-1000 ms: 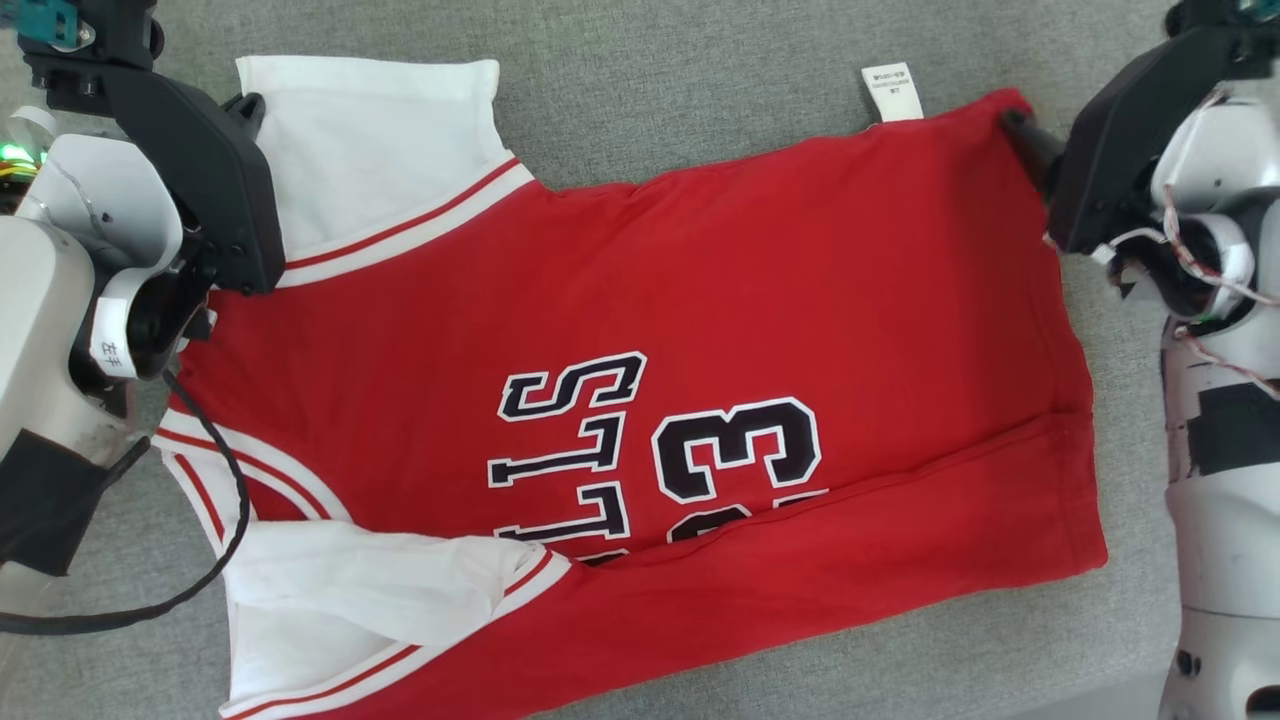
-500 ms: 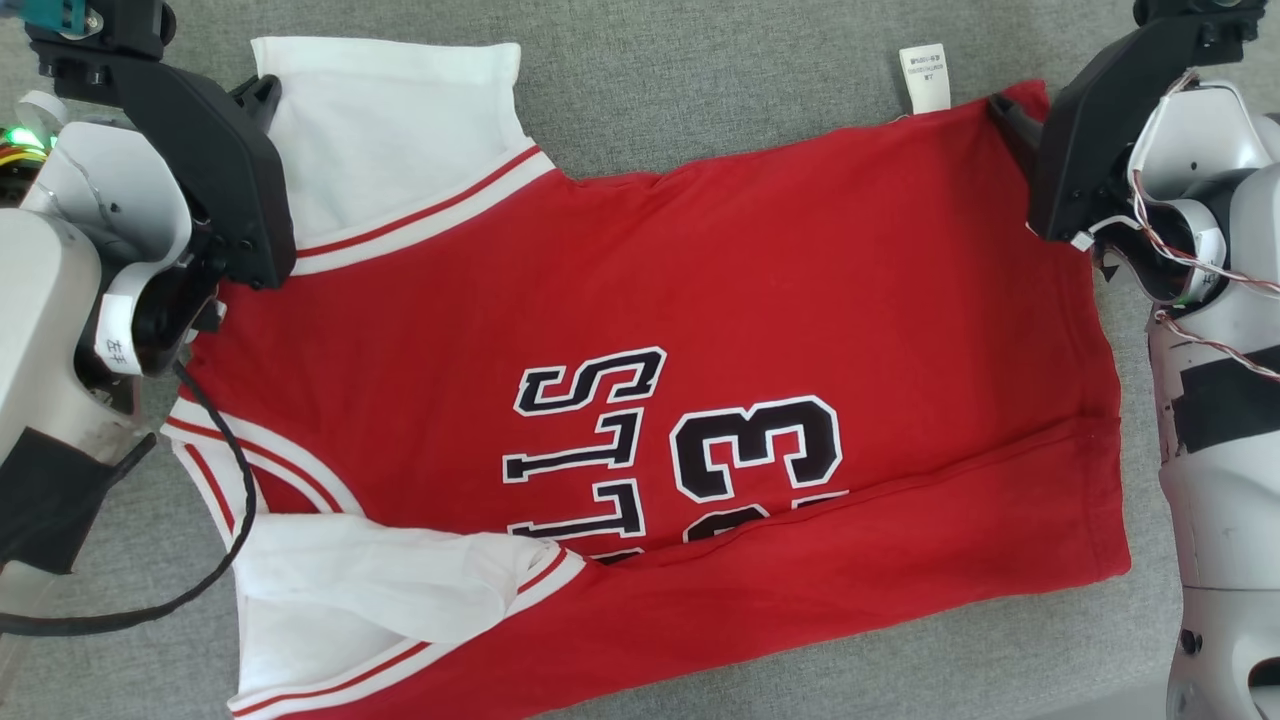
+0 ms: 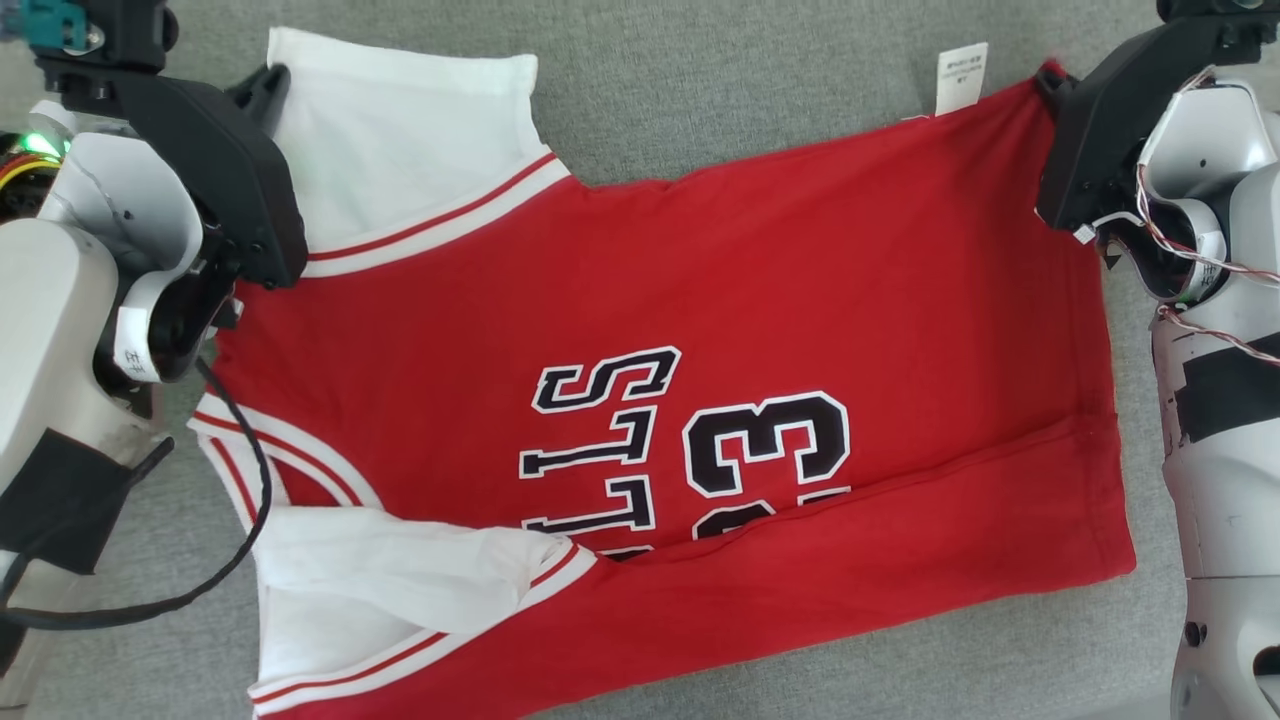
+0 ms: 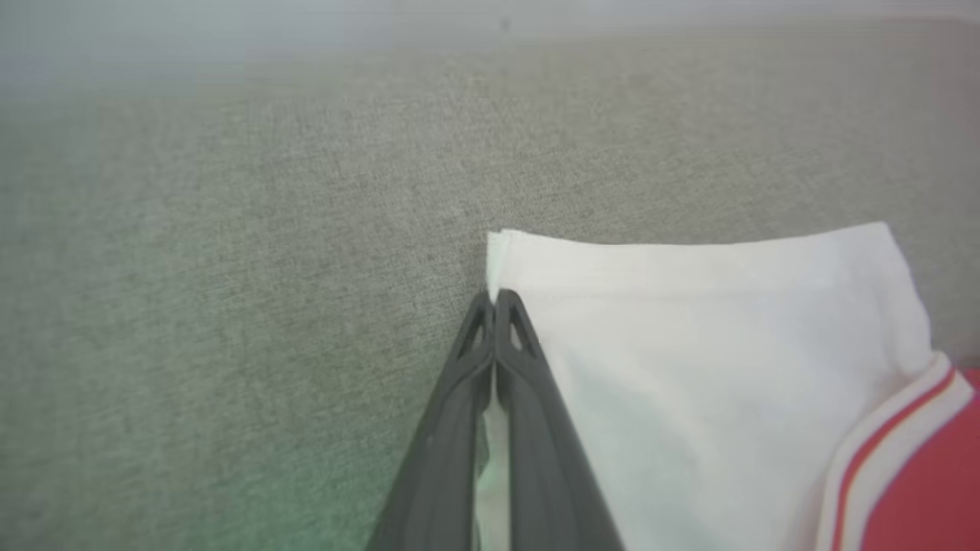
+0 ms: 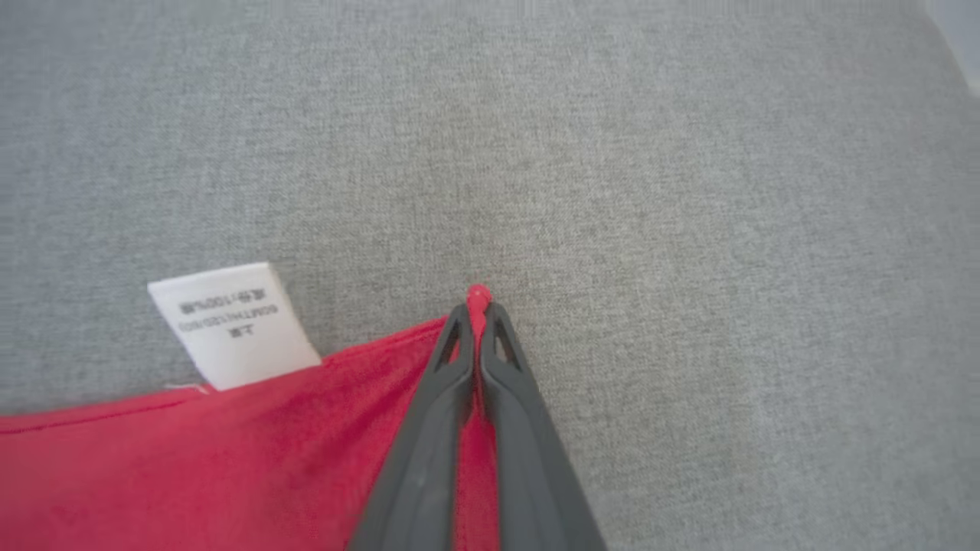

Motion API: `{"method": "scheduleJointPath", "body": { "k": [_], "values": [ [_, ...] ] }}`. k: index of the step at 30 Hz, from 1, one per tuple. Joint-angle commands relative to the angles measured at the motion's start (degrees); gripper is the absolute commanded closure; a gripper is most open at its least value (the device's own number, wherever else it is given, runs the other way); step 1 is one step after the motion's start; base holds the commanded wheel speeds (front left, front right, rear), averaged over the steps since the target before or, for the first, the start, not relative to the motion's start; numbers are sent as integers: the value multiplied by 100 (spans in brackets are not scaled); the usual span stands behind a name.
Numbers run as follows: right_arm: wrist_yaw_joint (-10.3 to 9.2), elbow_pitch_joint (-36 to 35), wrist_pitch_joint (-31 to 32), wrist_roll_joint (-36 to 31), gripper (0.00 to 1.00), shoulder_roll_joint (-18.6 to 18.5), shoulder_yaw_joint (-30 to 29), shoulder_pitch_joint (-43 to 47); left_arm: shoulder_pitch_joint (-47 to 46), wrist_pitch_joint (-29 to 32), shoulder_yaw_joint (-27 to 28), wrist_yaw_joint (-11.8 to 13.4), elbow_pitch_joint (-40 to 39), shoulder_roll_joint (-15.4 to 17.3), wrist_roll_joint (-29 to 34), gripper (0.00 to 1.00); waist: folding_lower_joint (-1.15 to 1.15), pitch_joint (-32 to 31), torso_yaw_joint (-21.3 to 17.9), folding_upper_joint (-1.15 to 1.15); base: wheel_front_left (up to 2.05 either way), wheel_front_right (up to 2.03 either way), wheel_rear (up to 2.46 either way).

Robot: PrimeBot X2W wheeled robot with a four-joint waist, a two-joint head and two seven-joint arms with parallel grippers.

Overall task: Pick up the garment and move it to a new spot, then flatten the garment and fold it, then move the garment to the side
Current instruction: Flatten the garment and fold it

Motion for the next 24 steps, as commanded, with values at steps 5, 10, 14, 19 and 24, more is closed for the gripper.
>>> {"method": "scheduleJointPath", "body": {
  "k": [5,10,14,19,24],
  "values": [
    [-14,39,-603,31,100,-43,-71,171,195,-803,144,-207,57,-113,40,100,-1,-330,158,-1,0,0,0],
    [-15,63,-904,94,100,-145,-90,542,584,-1499,190,-332,-60,-318,-23,100,-1,-719,347,-1,0,0,0],
    [-14,-31,-1139,144,100,-278,-108,1109,1234,-2369,287,-245,-333,-551,-39,100,-1,-1152,549,-1,0,0,0],
    [-15,-202,-1394,125,100,-345,-181,1744,2034,-3196,361,-100,-711,-668,24,100,-1,-1578,704,-1,0,0,0],
    [-15,-318,-1538,65,100,-433,-232,2308,2825,-3411,143,-53,-1102,-711,11,100,-1,-1924,829,-1,0,0,0]
  ]
}}
